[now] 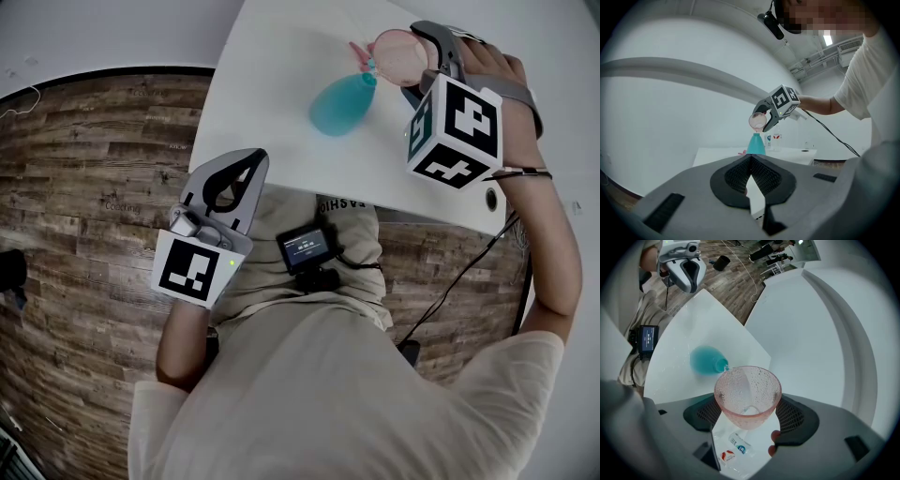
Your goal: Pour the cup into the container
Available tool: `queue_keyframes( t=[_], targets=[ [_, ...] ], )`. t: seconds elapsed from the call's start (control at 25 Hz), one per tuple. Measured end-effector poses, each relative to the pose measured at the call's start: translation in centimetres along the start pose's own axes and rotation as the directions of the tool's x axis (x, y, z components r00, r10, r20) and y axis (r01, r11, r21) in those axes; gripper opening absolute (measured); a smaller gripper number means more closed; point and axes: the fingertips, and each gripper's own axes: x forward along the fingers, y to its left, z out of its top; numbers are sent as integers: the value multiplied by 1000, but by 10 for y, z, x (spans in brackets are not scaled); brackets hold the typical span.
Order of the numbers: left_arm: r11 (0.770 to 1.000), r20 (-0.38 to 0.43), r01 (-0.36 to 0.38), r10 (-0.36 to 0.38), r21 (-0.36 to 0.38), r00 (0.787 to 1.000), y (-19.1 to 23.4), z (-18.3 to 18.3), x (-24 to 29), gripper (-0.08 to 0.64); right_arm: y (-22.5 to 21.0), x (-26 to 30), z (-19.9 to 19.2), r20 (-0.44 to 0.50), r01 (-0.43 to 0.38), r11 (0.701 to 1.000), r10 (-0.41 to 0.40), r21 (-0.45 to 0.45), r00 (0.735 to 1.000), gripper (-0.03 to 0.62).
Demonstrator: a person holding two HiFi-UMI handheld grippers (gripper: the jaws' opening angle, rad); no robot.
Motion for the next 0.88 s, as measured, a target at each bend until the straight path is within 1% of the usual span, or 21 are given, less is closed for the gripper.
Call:
queue_keyframes(
  t=[0.44,0.88],
  targets=[
    [1000,6,2,-2,7,1000,0,3,-2,11,-3,-3,1,-10,26,999,-27,-27,1000,370],
    [1000,9,6,-6,7,1000,-1,6,-2,11,-5,-5,4,-12,63,995,-64,-72,998,370]
  ],
)
